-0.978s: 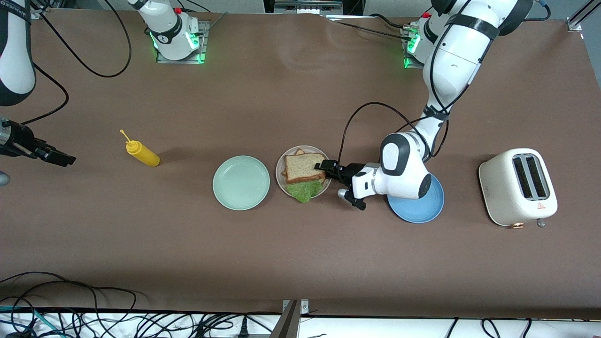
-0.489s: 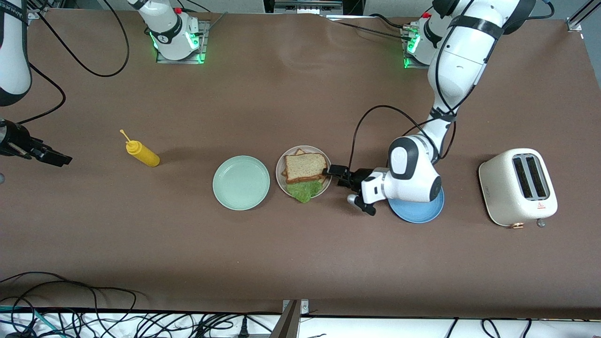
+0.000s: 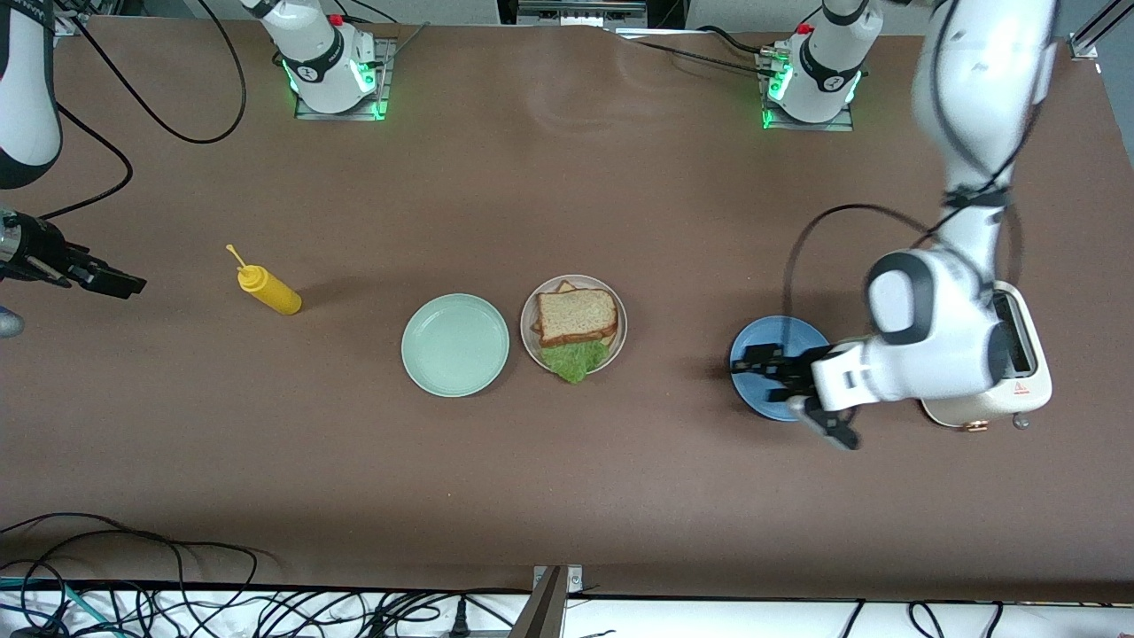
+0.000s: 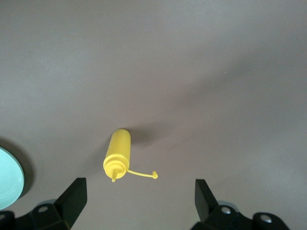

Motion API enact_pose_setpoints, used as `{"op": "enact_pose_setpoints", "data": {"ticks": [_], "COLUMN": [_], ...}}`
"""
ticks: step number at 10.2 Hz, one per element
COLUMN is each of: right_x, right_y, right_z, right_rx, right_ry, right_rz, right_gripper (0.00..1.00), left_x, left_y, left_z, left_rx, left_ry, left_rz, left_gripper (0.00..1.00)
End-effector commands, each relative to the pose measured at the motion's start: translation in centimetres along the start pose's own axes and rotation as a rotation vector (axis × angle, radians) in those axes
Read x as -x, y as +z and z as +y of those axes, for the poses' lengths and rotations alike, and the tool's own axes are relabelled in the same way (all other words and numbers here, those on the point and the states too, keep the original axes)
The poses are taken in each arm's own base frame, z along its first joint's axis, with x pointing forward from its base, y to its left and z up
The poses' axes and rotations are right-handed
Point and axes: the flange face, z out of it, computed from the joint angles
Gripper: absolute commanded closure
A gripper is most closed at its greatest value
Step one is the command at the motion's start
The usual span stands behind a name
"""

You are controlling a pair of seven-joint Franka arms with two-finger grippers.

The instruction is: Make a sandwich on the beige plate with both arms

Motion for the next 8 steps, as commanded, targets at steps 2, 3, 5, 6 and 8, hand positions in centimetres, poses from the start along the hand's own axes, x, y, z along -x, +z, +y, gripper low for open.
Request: {"op": "enact_pose_setpoints", "data": {"ticks": [2, 3, 5, 6, 8], "right_x": [3.5, 4.4, 5.0, 5.4, 6.4], "right_y": [-1.3, -1.2, -1.0, -0.9, -0.5], "right_z": [-5.2, -6.4, -8.5, -9.1, -10.0], "right_rx": [0.022, 0.05, 0.119, 0.124, 0.146], "right_ry": [0.041, 0.067, 0.058, 0.086, 0.131], "right_rz": [0.015, 0.003, 0.065, 0.065, 0.043], "right_gripper": [0.0, 0.0, 0.0, 0.0, 0.0], "left_x": [6.5, 8.5, 12.5, 13.6, 15.0], "left_y": [-18.9, -22.7, -28.3, -29.6, -31.3], "left_z": [1.5, 2.4, 4.1, 4.6, 5.2], "left_rx": [-0.245, -0.307, -0.38, -0.422, -0.462], "left_ry": [0.066, 0.073, 0.052, 0.044, -0.015], "left_rz": [-0.05, -0.1, -0.17, -0.209, -0.223], "left_gripper": [0.0, 0.0, 0.0, 0.0, 0.0]}}
